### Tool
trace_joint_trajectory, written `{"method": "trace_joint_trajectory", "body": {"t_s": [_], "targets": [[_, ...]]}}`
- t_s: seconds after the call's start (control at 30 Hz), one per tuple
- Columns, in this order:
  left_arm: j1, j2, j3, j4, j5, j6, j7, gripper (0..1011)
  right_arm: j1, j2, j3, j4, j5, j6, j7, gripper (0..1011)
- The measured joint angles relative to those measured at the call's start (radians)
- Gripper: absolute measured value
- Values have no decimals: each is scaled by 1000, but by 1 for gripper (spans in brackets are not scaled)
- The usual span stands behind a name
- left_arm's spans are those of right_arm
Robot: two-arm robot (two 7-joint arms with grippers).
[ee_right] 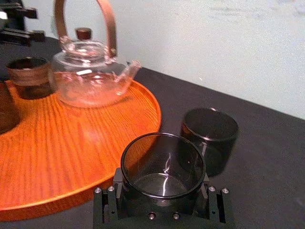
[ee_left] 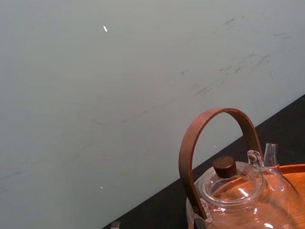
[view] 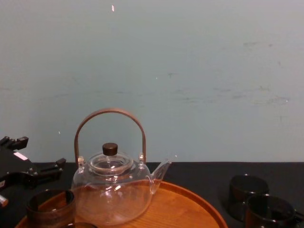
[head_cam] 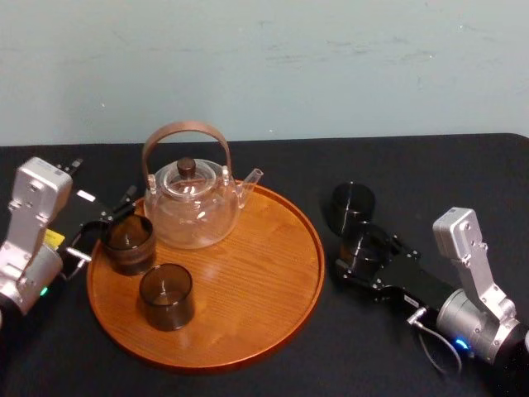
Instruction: Pick up the glass from the table and place it on the tray.
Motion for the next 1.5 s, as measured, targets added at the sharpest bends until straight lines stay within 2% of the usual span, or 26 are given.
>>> {"method": "trace_joint_trajectory", "body": {"t_s": [0.3,0.47,0.9,1.5], "targets": [[0,0,0,0,0,0,0,1001,-15,7,-33,-64,-1,-4,25,905],[0,0,0,0,0,0,0,1001,-9,2,-58,-73,-3,-5,38,905],[0,0,0,0,0,0,0,1002,43,-39,-149,-44,-20,-5,67,905],[0,0,0,0,0,0,0,1001,95,-83,-223,-3,-31,-5,83,905]]}}
